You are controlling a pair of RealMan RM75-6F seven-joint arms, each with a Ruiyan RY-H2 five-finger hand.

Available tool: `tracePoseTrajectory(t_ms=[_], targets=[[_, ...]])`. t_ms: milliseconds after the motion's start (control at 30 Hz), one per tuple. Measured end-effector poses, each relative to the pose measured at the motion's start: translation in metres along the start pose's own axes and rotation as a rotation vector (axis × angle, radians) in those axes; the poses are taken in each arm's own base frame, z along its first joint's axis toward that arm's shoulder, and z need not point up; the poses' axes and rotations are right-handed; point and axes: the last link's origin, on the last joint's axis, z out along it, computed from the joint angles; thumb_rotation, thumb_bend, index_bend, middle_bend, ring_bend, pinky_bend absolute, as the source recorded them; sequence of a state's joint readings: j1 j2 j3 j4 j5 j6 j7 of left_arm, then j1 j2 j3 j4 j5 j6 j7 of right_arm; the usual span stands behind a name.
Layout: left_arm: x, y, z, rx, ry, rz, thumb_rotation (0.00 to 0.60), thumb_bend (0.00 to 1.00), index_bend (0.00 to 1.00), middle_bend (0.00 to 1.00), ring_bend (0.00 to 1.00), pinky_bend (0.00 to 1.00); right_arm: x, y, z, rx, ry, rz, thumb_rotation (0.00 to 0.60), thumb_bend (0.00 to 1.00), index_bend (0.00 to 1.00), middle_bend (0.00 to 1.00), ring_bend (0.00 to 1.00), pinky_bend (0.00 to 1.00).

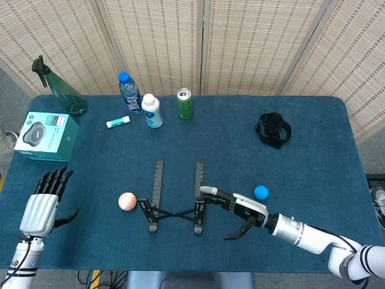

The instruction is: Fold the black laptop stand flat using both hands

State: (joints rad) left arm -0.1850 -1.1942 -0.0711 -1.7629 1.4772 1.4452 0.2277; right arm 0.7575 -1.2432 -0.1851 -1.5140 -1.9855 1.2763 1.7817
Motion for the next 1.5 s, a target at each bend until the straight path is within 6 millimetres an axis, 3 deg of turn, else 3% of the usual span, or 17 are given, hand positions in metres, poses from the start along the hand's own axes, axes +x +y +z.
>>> tracePoseTrajectory(t_ms=[433,767,1500], targets=[[-0.002,-0.001,-0.001,0.002,-0.004,-0.003,0.600,0.19,0.00,0.00,0.00,0.00,-0.024,-0.003,-0.020,-0.002,-0.044,-0.013,0.600,0.00,0.00,0.15,0.00,0.00],[-0.003,-0.002,-0.001,0.003,-0.008,-0.004,0.600,0.19,0.00,0.00,0.00,0.00,-0.015,-0.002,-0.020,-0.008,0.032,-0.031,0.600,0.00,0.00,0.15,0.00,0.00],[-0.004,-0.005,-0.004,0.011,-0.015,-0.002,0.600,0.19,0.00,0.00,0.00,0.00,-0.008,0.020,0.029,-0.064,0.000,-0.016,0.600,0.00,0.00,0.15,0.00,0.00]])
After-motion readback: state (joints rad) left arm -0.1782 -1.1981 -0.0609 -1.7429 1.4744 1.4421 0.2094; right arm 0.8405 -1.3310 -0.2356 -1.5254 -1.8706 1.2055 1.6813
